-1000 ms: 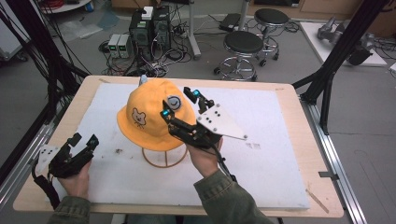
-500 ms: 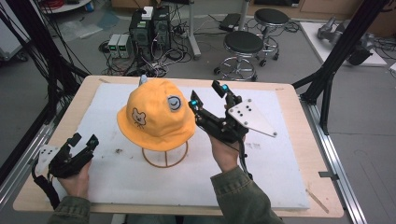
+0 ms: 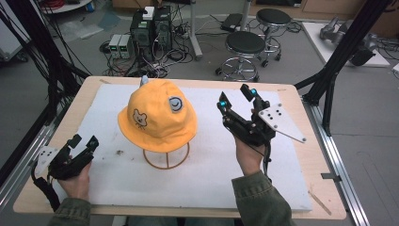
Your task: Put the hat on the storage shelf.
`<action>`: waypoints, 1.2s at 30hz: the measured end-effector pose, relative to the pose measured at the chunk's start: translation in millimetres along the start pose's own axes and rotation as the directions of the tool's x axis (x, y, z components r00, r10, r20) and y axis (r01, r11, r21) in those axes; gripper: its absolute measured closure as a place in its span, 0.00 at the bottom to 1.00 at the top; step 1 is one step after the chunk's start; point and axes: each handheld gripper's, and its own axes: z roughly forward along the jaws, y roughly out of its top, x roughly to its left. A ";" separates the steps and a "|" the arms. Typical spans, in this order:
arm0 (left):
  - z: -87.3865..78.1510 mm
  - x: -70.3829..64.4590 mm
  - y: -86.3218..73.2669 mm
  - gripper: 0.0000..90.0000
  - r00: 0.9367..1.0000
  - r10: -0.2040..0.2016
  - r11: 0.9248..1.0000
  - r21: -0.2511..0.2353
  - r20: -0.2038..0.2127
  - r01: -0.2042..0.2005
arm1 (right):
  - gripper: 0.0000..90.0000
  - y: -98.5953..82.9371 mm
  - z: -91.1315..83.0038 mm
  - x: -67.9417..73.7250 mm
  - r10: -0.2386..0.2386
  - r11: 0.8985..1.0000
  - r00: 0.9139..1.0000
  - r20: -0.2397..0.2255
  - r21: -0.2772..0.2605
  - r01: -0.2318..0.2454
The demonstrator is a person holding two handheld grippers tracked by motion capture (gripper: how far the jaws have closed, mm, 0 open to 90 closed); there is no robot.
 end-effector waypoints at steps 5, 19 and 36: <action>-1.3 2.5 0.4 0.35 1.000 -0.013 1.000 -0.005 -0.003 0.013 | 0.37 -0.2 -8.1 -10.6 -0.018 1.000 0.999 0.029 0.010 0.018; -1.5 3.4 -0.7 0.35 1.000 -0.024 1.000 0.000 0.000 0.024 | 0.36 -20.2 -29.5 -32.1 -0.028 0.997 0.995 0.096 0.071 0.021; -1.9 2.4 -1.0 0.35 1.000 -0.027 1.000 0.001 -0.002 0.027 | 0.34 -45.6 -58.6 -63.5 -0.024 0.993 0.981 0.194 0.118 0.001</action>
